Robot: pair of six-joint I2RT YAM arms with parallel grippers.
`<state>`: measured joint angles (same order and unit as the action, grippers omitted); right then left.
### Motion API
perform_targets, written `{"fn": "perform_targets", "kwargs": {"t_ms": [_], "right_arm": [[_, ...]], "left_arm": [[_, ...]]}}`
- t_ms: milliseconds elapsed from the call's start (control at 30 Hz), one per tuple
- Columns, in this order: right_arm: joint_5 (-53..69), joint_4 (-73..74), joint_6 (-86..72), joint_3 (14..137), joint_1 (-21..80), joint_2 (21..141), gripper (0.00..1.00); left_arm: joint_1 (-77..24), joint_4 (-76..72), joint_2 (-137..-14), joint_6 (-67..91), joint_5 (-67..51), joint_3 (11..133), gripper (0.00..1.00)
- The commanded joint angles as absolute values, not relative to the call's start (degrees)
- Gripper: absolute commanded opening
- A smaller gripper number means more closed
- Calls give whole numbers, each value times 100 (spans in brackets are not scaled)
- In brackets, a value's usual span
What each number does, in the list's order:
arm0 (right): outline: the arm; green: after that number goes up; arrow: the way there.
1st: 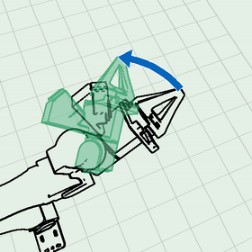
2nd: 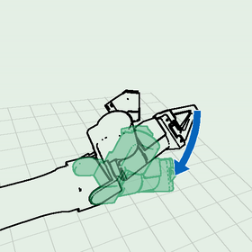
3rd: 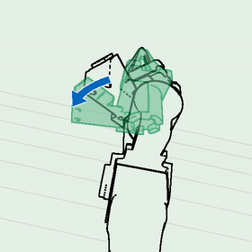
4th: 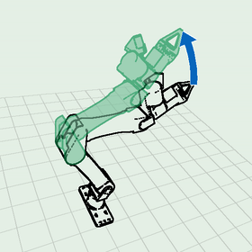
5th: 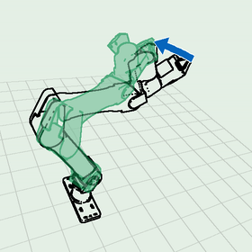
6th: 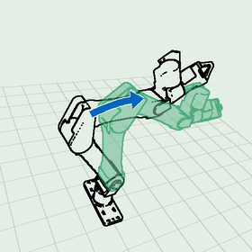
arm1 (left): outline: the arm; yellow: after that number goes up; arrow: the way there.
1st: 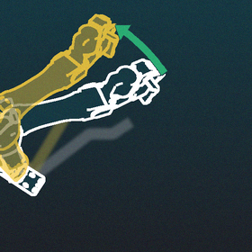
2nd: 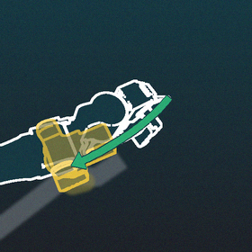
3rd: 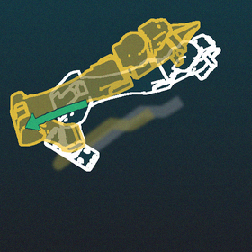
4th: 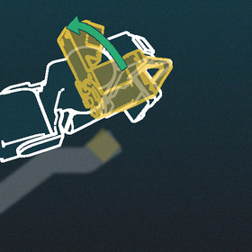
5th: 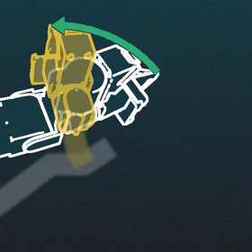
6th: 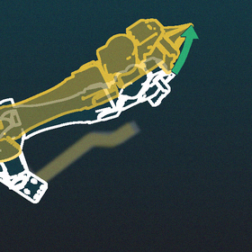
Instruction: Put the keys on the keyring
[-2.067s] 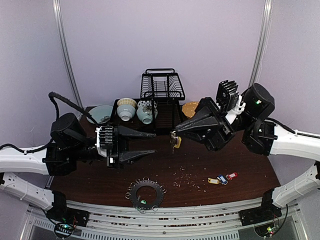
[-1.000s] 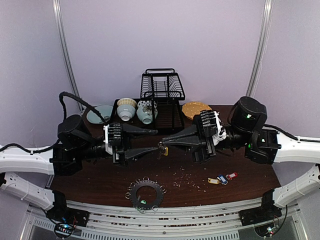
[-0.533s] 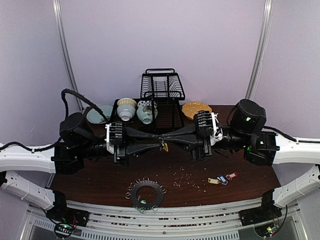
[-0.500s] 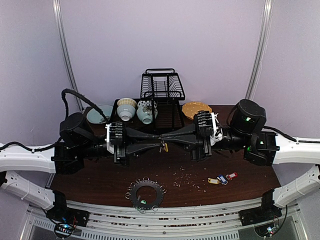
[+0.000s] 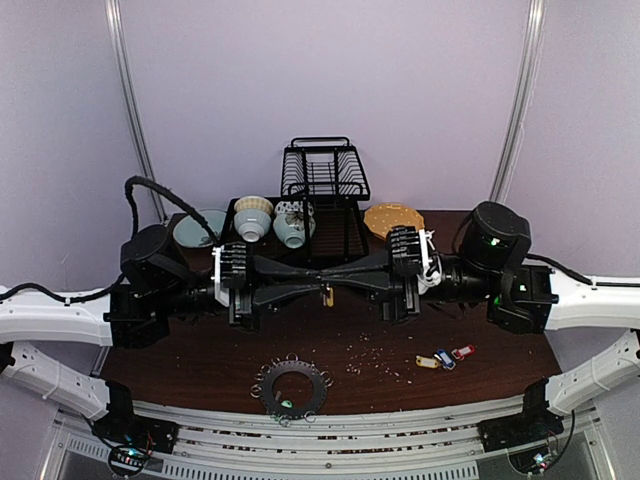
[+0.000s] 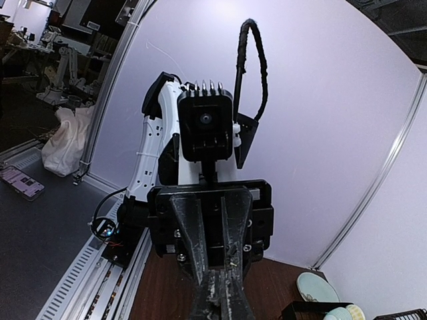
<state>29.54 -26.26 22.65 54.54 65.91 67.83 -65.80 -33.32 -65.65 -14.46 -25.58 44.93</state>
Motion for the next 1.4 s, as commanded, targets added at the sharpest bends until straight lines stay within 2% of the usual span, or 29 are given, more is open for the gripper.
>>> {"fn": "perform_targets", "kwargs": {"t_ms": [0, 133, 600, 800, 967, 1100, 1267, 1367], "right_arm": [[2803, -2752, 2296, 5396, 6611, 6826, 0], [2780, -2738, 2296, 5376, 6618, 6816, 0], [2401, -2672, 2068, 5089, 6534, 6796, 0], [2332, -2407, 1908, 5095, 6386, 6654, 21], [2515, -1577, 1977, 5212, 6154, 6238, 32], [2579, -814, 2200, 5657, 6151, 6506, 30], [2902, -1155, 2082, 5746, 6107, 6932, 29], [3304, -855, 1962, 6080, 5875, 7104, 24]], "left_arm": [[-6557, -3674, -6530, -1420, -2644, 4570, 10], [-6559, -3613, -6497, -1385, -2624, 4555, 1], [-6557, -2890, -6336, -1282, -1965, 4676, 0], [-6557, -1494, -6310, -1477, -1363, 5059, 0], [-6557, 566, -6400, -1584, -766, 5698, 0], [-6557, 1746, -6676, -1484, -547, 6352, 0], [-6557, 1245, -6571, -1397, -1072, 6085, 0], [-6559, 1257, -6562, -1499, -1165, 6066, 0]]}}
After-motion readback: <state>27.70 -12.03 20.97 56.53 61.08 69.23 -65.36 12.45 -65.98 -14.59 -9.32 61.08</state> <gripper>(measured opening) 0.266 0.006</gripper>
